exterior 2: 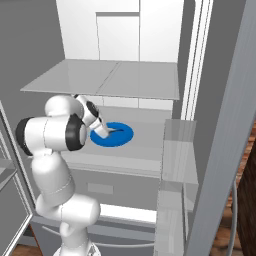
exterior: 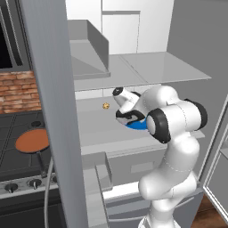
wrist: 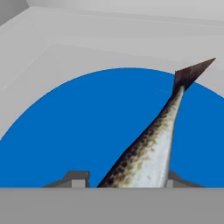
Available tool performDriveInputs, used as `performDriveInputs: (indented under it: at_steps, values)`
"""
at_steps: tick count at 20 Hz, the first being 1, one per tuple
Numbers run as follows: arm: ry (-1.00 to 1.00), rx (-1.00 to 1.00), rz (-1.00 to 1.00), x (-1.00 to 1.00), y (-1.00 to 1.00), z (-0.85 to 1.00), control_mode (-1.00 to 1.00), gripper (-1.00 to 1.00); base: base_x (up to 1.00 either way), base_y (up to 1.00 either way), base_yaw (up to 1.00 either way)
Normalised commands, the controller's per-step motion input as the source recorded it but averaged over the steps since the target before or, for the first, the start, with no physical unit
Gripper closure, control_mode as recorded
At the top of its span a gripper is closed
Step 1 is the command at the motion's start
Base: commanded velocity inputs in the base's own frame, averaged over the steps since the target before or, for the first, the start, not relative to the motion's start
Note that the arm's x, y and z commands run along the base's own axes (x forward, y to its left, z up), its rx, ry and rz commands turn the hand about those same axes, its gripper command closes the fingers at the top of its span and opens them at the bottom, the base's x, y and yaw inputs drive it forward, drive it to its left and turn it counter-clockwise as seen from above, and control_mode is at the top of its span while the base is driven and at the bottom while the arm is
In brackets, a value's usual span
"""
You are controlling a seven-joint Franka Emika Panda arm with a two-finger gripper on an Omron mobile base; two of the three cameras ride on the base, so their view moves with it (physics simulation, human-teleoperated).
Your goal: Retrieve the fish from the fridge and place it on the saucepan with marinade on the stove.
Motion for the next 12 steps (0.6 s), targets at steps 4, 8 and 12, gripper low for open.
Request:
performDriveInputs:
  at_steps: [4, 8, 12]
  values:
    - [-0.13, -0.04, 0.09, -0.52, 0.00, -0.01, -1.00, 1.00, 0.00, 0.00, 0.00]
    - [-0.09, -0.01, 0.07, -0.49, 0.00, 0.00, -1.00, 1.00, 0.00, 0.00, 0.00]
    - [-0.07, 0.00, 0.07, -0.45, 0.00, 0.00, -1.00, 1.00, 0.00, 0.00, 0.00]
